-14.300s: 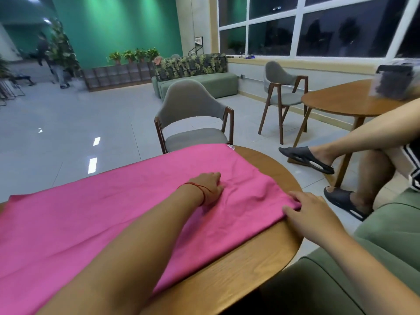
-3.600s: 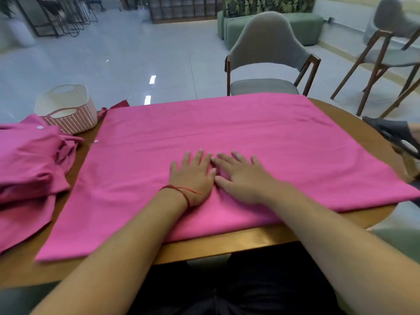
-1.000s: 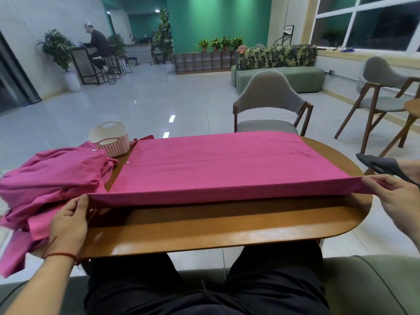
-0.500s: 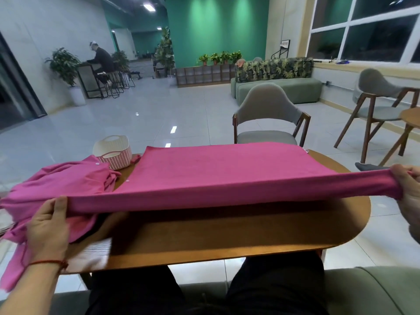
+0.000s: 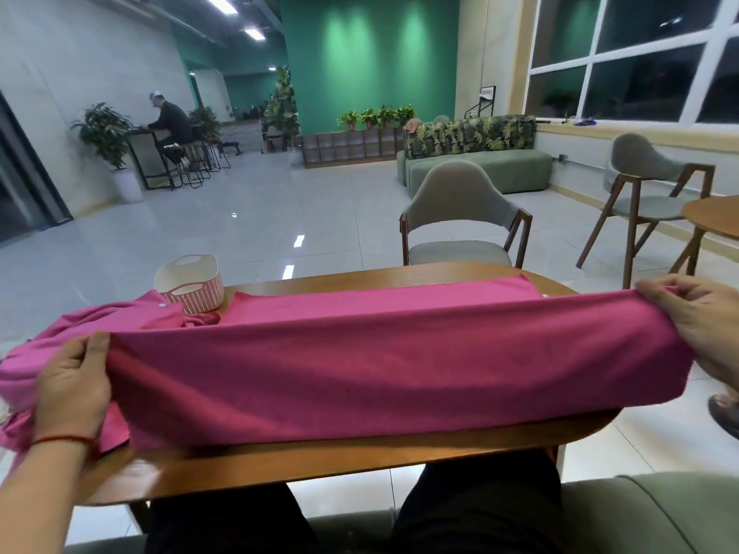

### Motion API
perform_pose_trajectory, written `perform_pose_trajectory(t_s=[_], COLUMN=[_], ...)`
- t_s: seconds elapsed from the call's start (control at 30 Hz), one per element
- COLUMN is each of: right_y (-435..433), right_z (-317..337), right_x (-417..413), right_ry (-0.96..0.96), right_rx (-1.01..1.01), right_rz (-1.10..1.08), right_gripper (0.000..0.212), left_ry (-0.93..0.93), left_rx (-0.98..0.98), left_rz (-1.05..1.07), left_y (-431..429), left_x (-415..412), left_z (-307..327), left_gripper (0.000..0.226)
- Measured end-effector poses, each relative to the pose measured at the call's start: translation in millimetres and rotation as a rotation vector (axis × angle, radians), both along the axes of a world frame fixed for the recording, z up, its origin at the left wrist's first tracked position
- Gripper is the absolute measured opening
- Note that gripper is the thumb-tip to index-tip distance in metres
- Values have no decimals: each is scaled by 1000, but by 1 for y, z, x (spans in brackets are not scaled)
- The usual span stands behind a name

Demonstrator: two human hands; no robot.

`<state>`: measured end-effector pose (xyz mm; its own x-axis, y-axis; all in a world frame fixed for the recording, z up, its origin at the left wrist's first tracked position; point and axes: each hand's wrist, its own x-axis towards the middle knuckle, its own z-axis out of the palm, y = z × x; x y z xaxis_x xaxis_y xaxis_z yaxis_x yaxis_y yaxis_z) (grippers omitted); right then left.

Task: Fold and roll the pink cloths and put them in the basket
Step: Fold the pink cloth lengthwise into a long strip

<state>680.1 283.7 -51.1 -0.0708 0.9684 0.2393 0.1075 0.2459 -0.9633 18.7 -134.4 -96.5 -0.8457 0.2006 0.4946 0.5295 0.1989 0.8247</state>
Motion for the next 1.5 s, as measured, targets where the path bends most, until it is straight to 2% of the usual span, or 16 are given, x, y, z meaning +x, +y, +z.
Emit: perform_pose_trajectory(t_s=[0.13, 0.2, 0.3, 0.4, 0.47, 0.6, 0.73, 0.9, 0.97, 1.03, 1.1, 1.23, 1.33, 1.5], right_y=[2, 4, 1, 24, 38, 61, 109, 181, 205, 220, 235, 246, 248, 250], right_z=[-1, -6, 10, 4, -1, 1, -1, -17, -25, -40, -58, -105, -126, -128], right_x=[3, 5, 2, -3, -18, -60, -91, -114, -129, -144, -159, -180, -183, -171], right_ry=[10, 30, 40, 62, 108, 90, 13, -132, -241, -348, -452, -662, -744, -818], right_rx=[-44, -22, -43, -36, 18, 39, 8, -26, -33, -49, -80, -106, -59, 27], right_rz=[156, 179, 97, 4, -36, -127, -201, -240, -248, -270, -251, -275, -337, -315], right_gripper=[13, 16, 10, 15, 4, 24, 17, 6, 11, 14, 9, 13, 24, 26], left_ry=[-30, -22, 12, 5, 14, 64, 165, 206, 191, 172, 130, 35, 11, 53], left_rx=[-16, -51, -77, -94, -132, -149, -206, -328, -413, -526, -626, -812, -808, -700], left_rz=[22, 15, 20, 69, 112, 161, 171, 190, 203, 199, 172, 76, 80, 88], left_y=[16, 22, 30, 45, 59, 92, 138, 191, 220, 245, 272, 301, 300, 298], left_x=[-3, -1, -1, -4, -13, -29, -45, -69, -80, -85, -92, -115, -128, -127], left_z=[0, 4, 11, 18, 20, 27, 40, 52, 49, 38, 19, -42, -74, -83], left_gripper=[43, 41, 44, 46, 51, 44, 35, 28, 29, 29, 28, 24, 24, 22])
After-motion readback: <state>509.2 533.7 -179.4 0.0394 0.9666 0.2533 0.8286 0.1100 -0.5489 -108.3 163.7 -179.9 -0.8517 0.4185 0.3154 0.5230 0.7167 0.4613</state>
